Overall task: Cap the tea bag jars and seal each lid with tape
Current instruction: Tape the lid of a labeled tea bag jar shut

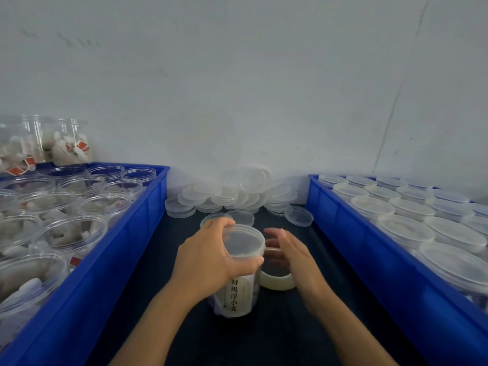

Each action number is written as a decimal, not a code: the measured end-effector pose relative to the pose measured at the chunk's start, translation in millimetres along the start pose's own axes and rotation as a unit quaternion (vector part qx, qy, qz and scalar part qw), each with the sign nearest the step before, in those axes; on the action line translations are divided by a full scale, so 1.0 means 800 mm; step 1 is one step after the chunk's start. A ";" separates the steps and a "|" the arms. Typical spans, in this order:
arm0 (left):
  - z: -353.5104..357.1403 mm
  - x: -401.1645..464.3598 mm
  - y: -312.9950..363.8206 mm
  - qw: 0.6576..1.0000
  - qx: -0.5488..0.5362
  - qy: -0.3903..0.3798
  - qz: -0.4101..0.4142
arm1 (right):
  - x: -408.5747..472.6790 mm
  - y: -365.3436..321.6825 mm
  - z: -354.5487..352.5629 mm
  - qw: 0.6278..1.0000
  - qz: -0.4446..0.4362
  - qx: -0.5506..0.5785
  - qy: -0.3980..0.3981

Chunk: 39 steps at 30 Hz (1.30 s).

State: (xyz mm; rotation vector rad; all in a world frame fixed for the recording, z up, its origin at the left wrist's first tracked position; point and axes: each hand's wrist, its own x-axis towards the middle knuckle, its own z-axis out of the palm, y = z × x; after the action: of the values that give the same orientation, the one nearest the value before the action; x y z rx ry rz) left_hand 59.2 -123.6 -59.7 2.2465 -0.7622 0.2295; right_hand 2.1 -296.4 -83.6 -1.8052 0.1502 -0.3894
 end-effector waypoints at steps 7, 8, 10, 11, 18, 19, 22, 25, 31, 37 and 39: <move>-0.002 0.003 0.007 1.000 -0.007 -0.004 -0.025 | -0.017 0.000 0.031 0.955 0.037 0.273 -0.110; -0.001 0.002 0.007 1.000 -0.008 -0.004 -0.025 | -0.018 0.001 0.035 0.949 0.041 0.294 -0.105; 0.002 -0.001 0.009 1.000 -0.009 0.005 -0.024 | -0.021 0.001 0.042 0.941 0.042 0.325 -0.089; 0.005 -0.003 0.012 1.000 -0.010 0.013 -0.025 | -0.023 -0.001 0.043 0.938 0.044 0.334 -0.078; 0.000 0.002 0.084 0.996 -0.060 0.052 0.052 | -0.051 -0.059 0.005 0.959 -0.002 0.277 0.057; -0.002 0.005 0.104 0.993 -0.081 0.057 0.070 | -0.055 -0.072 -0.008 0.960 -0.022 0.268 0.080; -0.004 0.013 0.163 0.978 -0.162 0.066 0.114 | -0.065 -0.114 -0.052 0.956 -0.076 0.244 0.146; 0.005 0.018 0.220 0.960 -0.229 0.065 0.145 | -0.080 -0.150 -0.098 0.951 -0.111 0.205 0.205; 0.055 0.034 0.334 0.925 -0.338 0.073 0.159 | -0.108 -0.201 -0.202 0.936 -0.163 0.122 0.288; 0.130 0.054 0.390 0.911 -0.391 -0.010 0.127 | -0.120 -0.189 -0.285 0.945 -0.104 0.084 0.298; 0.155 0.057 0.400 0.904 -0.408 -0.036 0.117 | -0.122 -0.179 -0.306 0.947 -0.088 0.055 0.305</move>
State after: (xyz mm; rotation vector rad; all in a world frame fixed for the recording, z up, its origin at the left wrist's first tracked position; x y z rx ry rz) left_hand -99.3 -406.9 59.6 1.3726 -0.9495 -0.0649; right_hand -186.4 -451.9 89.8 -1.5411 0.3906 -1.0600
